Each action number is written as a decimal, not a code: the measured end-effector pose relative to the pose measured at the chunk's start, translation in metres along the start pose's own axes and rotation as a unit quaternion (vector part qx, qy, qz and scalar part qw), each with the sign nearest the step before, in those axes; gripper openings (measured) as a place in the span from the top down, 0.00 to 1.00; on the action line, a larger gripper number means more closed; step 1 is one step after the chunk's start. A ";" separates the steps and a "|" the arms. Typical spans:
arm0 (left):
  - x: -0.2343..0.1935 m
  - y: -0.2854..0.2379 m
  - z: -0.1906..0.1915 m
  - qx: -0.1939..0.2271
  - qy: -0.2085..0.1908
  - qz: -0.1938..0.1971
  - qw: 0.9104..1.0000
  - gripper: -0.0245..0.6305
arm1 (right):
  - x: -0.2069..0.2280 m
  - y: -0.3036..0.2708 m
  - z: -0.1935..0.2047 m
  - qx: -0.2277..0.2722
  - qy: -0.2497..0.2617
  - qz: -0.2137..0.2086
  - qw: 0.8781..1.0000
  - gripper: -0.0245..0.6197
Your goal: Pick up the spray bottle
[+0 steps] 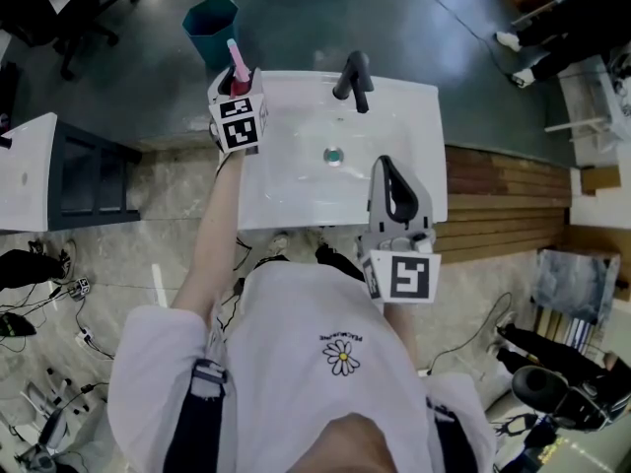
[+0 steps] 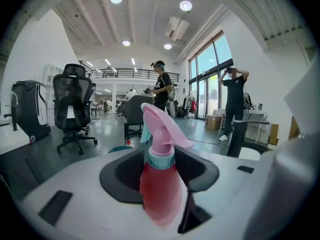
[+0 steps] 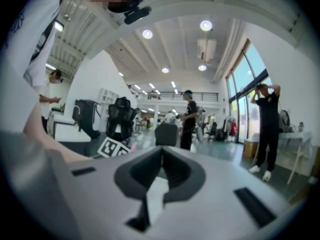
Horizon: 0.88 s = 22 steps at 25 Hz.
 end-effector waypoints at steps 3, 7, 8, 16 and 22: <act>-0.001 -0.001 -0.001 0.001 -0.004 0.001 1.000 0.66 | -0.002 0.000 0.002 -0.003 -0.001 0.000 1.000 0.92; -0.001 -0.001 0.000 -0.005 -0.011 -0.001 1.000 0.67 | -0.001 -0.001 0.004 -0.002 -0.003 0.000 1.000 0.92; -0.001 -0.001 0.000 -0.003 -0.010 0.000 1.000 0.67 | -0.001 0.000 0.005 -0.005 -0.002 -0.001 1.000 0.91; -0.001 0.007 -0.013 0.014 -0.020 0.000 1.000 0.68 | -0.007 -0.006 0.001 -0.003 -0.012 -0.010 1.000 0.91; 0.001 0.014 -0.050 0.061 -0.026 0.000 0.998 0.68 | -0.011 -0.007 0.001 0.006 -0.010 -0.025 1.000 0.91</act>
Point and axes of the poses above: the fingertips, and each gripper's own axes: y backward along the fingers, x to its right, z out of its underside, the point moved 2 cm from there along y, backward along the fingers, and after that the axes turned 12 degrees about x, right-handed, at the moved point
